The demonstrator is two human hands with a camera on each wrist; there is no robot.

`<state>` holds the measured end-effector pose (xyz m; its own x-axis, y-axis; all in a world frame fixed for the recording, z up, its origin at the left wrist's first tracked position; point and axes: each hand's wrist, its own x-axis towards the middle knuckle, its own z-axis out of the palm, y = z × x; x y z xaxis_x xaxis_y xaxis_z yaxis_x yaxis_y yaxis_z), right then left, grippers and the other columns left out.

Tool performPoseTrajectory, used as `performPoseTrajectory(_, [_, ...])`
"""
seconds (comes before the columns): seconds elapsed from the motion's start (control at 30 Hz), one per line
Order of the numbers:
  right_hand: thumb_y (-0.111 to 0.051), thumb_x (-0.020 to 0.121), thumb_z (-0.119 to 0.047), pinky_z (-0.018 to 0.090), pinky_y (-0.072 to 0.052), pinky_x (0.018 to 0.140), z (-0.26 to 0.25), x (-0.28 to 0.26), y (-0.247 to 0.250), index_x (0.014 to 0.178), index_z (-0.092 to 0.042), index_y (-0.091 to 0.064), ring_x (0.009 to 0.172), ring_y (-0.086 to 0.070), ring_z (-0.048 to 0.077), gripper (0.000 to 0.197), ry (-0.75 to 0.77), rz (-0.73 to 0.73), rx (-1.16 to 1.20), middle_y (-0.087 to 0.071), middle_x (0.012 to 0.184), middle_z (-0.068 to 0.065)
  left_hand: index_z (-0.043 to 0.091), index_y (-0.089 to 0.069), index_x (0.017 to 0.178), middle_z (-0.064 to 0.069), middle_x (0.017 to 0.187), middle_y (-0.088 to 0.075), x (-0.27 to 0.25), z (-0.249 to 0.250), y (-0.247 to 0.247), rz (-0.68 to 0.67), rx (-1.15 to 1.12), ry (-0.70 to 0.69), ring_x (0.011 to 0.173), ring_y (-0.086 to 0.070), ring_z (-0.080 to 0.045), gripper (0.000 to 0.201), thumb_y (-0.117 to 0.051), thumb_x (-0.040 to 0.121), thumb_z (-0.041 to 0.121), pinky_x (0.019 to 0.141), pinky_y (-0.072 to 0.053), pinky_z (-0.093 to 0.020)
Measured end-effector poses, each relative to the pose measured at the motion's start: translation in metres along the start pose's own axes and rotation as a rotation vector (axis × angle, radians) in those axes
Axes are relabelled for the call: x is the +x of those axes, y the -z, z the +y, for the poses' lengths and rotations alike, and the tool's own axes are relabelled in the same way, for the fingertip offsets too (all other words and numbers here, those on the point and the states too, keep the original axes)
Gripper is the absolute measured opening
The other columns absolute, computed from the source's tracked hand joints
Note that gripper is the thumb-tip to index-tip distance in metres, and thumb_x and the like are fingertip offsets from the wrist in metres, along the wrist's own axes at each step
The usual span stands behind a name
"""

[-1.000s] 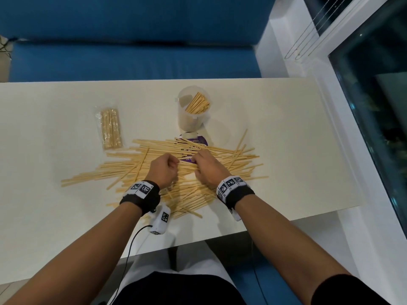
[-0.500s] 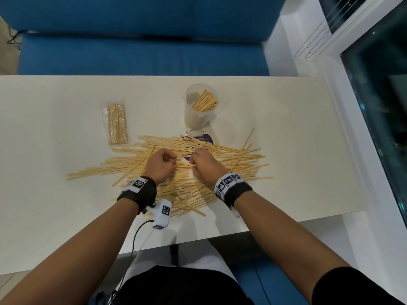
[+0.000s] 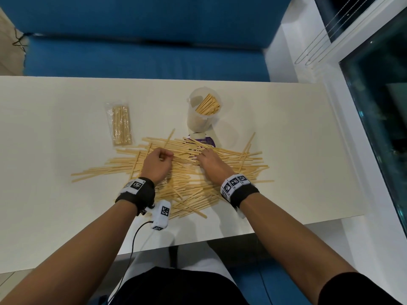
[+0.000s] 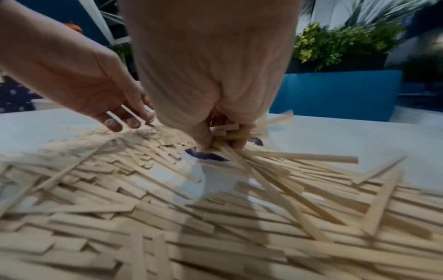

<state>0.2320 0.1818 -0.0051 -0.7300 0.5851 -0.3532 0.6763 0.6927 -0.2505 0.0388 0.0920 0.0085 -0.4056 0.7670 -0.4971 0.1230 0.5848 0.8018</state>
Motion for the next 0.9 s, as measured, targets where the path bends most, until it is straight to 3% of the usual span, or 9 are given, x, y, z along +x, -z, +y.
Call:
performPoseTrajectory(0.13, [-0.062,0.085,0.015,0.037,-0.045,0.099,0.007,-0.006,0.007,0.121,-0.002,-0.063,0.116,-0.05,0.029,0.04,-0.054,0.008,0.027,-0.055,0.123,0.014,0.021,-0.069,0.099,0.003,0.098,-0.07,-0.006,0.004,0.0,-0.06,0.079,-0.061,0.084,-0.066,-0.012,0.013,-0.059,0.095,0.013,0.068,-0.049,-0.021])
performPoseTrajectory(0.2, [-0.061,0.086,0.015,0.037,-0.048,0.094,0.009,-0.008,0.011,0.117,-0.004,-0.063,0.11,-0.053,0.029,0.036,-0.09,0.012,0.056,-0.054,0.12,0.013,0.021,-0.07,0.099,0.003,0.092,-0.07,-0.01,0.006,0.001,-0.092,0.099,-0.063,0.078,-0.067,-0.01,0.01,-0.062,0.094,0.017,0.063,-0.047,-0.016])
performPoseTrajectory(0.33, [-0.059,0.087,0.014,0.04,-0.051,0.09,0.017,-0.011,0.023,0.118,-0.005,-0.061,0.099,-0.057,0.03,0.036,-0.188,0.047,0.141,-0.05,0.118,0.011,0.015,-0.069,0.1,-0.006,0.091,-0.076,-0.013,0.009,0.001,-0.217,0.073,0.041,0.083,-0.075,-0.025,0.009,-0.065,0.097,0.022,0.071,-0.063,-0.036])
performPoseTrajectory(0.4, [-0.058,0.087,0.015,0.037,-0.05,0.09,0.02,-0.014,0.029,0.12,-0.004,-0.061,0.097,-0.057,0.027,0.039,-0.198,0.063,0.19,-0.049,0.118,0.01,0.013,-0.068,0.103,-0.008,0.094,-0.076,-0.011,0.008,-0.001,-0.27,0.089,0.092,0.086,-0.075,-0.026,0.008,-0.062,0.098,0.016,0.07,-0.063,-0.035])
performPoseTrajectory(0.5, [-0.053,0.091,0.016,0.027,-0.043,0.085,0.02,-0.018,0.038,0.124,-0.005,-0.061,0.095,-0.053,0.019,0.041,-0.218,0.106,0.348,-0.046,0.113,0.001,0.012,-0.066,0.105,-0.011,0.096,-0.076,-0.007,0.008,-0.008,-0.317,0.062,0.137,0.077,-0.072,-0.021,0.014,-0.054,0.1,0.01,0.065,-0.058,-0.035])
performPoseTrajectory(0.67, [-0.047,0.107,-0.006,0.021,-0.047,0.085,0.009,-0.022,0.052,0.122,-0.012,-0.067,0.107,-0.059,0.017,0.025,-0.281,0.204,0.68,-0.06,0.116,0.001,0.0,-0.063,0.113,-0.025,0.104,-0.073,-0.006,0.017,-0.025,-0.384,-0.06,0.189,0.08,-0.07,-0.029,0.022,-0.044,0.103,0.004,0.076,-0.056,-0.043])
performPoseTrajectory(0.73, [-0.047,0.108,-0.007,0.019,-0.053,0.083,0.002,-0.022,0.058,0.12,-0.014,-0.066,0.104,-0.064,0.014,0.024,-0.316,0.222,0.832,-0.068,0.112,-0.001,-0.005,-0.062,0.118,-0.027,0.103,-0.073,-0.008,0.022,-0.033,-0.416,-0.138,0.23,0.083,-0.07,-0.033,0.026,-0.042,0.105,0.007,0.085,-0.057,-0.05])
performPoseTrajectory(0.8, [-0.046,0.108,-0.009,0.03,-0.056,0.087,-0.004,-0.02,0.063,0.114,-0.018,-0.067,0.096,-0.067,0.014,0.024,-0.326,0.276,0.946,-0.071,0.102,-0.001,-0.007,-0.06,0.122,-0.026,0.101,-0.072,-0.009,0.028,-0.041,-0.457,-0.235,0.301,0.09,-0.069,-0.035,0.032,-0.04,0.108,0.015,0.093,-0.055,-0.054])
performPoseTrajectory(0.9, [-0.046,0.108,-0.006,0.031,-0.05,0.077,-0.018,-0.015,0.074,0.111,-0.018,-0.066,0.081,-0.055,0.015,0.024,-0.33,0.376,1.138,-0.062,0.086,-0.002,-0.005,-0.057,0.125,-0.027,0.111,-0.07,-0.01,0.035,-0.046,-0.517,-0.403,0.45,0.103,-0.07,-0.04,0.05,-0.038,0.109,0.039,0.097,-0.053,-0.055])
